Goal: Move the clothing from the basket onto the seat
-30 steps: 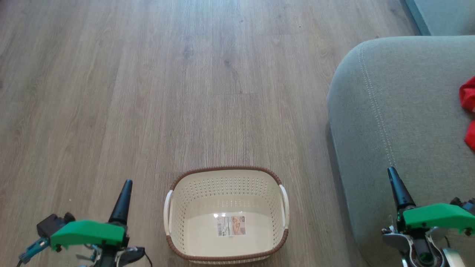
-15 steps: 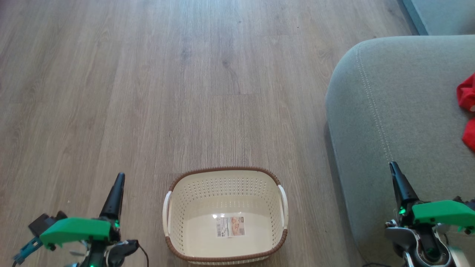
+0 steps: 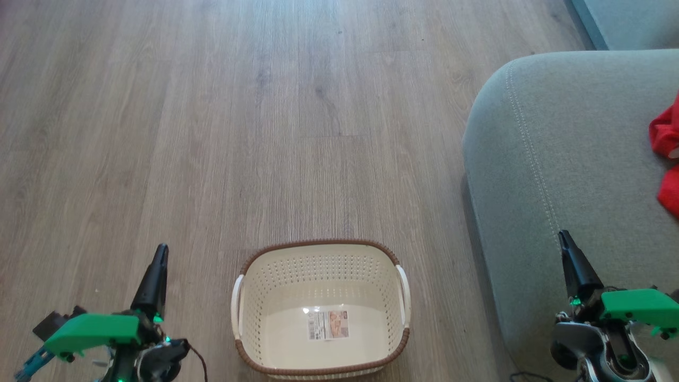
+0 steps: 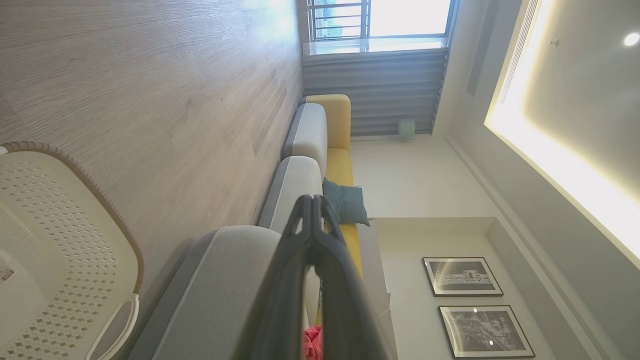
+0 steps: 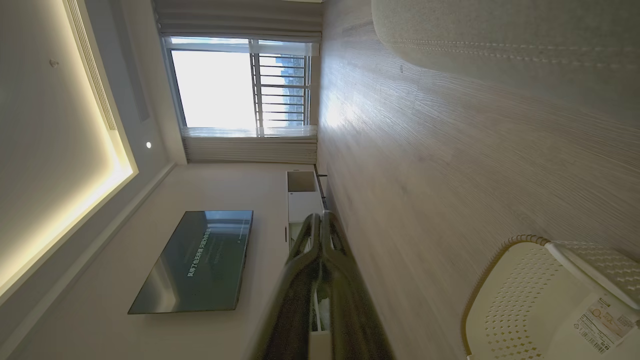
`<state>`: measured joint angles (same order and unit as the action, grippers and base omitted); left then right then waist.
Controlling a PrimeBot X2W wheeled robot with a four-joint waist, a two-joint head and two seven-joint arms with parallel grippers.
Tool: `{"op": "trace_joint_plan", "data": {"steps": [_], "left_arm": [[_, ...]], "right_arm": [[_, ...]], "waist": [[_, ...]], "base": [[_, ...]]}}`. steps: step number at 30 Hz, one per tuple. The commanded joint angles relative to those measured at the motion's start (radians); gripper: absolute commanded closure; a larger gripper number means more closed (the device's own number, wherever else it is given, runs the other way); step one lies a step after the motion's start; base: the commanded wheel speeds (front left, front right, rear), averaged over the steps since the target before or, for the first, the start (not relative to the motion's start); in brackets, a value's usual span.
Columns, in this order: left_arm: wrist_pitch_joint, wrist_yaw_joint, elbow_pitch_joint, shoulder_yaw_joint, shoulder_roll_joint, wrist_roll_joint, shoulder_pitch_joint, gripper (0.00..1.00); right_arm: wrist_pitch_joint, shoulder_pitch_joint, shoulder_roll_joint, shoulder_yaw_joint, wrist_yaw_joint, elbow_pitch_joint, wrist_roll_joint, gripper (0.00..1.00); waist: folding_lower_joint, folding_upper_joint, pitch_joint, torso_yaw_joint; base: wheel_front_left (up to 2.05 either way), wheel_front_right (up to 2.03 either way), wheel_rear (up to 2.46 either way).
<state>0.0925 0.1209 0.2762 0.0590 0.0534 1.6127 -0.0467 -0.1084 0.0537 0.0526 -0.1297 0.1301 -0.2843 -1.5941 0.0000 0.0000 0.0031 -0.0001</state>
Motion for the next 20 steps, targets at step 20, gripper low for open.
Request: {"op": "trace_joint_plan", "data": {"steps": [20], "left_arm": [[0.009, 0.01, -0.031, 0.04, 0.008, 0.008, -0.06, 1.0]], "right_arm": [[-0.006, 0.054, -0.002, 0.015, 0.001, 0.039, -0.014, 1.0]], "waist": [[0.0, 0.0, 0.0, 0.0]], "base": [[0.0, 0.0, 0.0]]}}
